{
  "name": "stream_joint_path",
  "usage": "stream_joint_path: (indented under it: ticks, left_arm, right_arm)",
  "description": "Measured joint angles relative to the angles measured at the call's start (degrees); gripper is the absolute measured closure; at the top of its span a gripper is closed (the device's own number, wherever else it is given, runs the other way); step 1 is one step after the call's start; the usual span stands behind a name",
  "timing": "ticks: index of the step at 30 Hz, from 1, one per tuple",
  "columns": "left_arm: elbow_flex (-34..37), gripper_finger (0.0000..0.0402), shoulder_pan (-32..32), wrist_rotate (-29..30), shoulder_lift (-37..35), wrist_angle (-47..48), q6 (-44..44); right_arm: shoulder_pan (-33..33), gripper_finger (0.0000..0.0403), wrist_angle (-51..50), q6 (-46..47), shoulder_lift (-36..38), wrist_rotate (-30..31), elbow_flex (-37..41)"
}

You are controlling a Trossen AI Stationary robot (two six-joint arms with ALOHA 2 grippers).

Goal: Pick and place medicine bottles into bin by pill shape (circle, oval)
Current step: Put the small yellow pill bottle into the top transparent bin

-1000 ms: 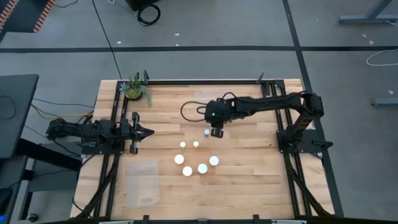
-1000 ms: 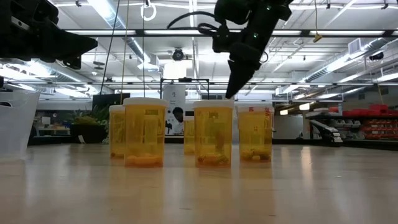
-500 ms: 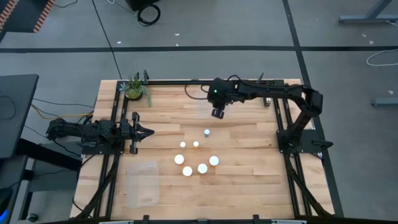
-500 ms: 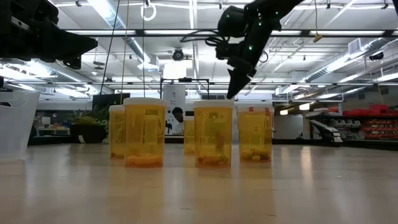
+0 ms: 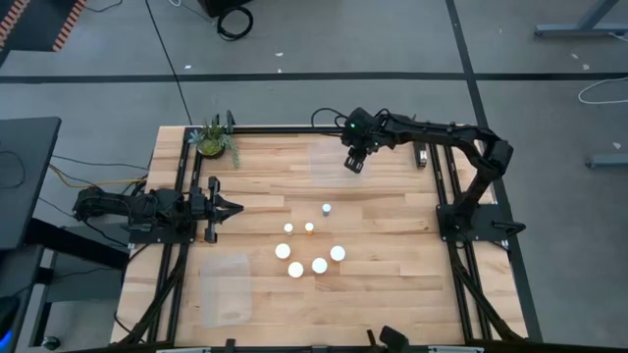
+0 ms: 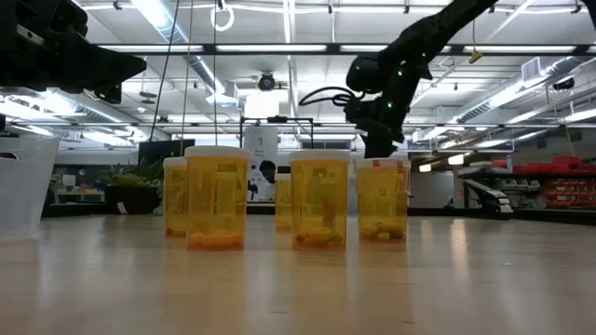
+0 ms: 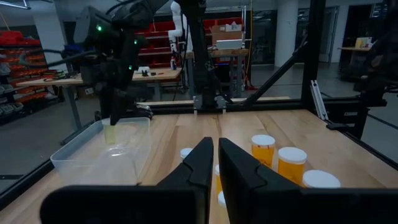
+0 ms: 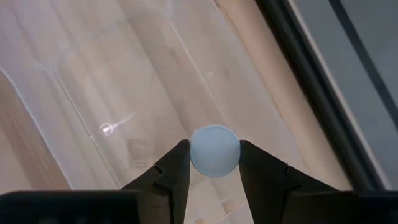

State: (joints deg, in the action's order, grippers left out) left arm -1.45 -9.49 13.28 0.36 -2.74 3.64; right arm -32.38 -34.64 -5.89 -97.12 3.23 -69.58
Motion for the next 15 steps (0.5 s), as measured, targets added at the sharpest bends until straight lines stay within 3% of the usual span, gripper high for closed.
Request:
stream_joint_path:
  ticks: [15]
  left_arm:
    - [0.0,0.0367,0.0,0.0,0.0,0.01,0.0]
  right_arm:
    - [-0.5,0.0267,2.67,0.47,-0.02,-2.47,3.75]
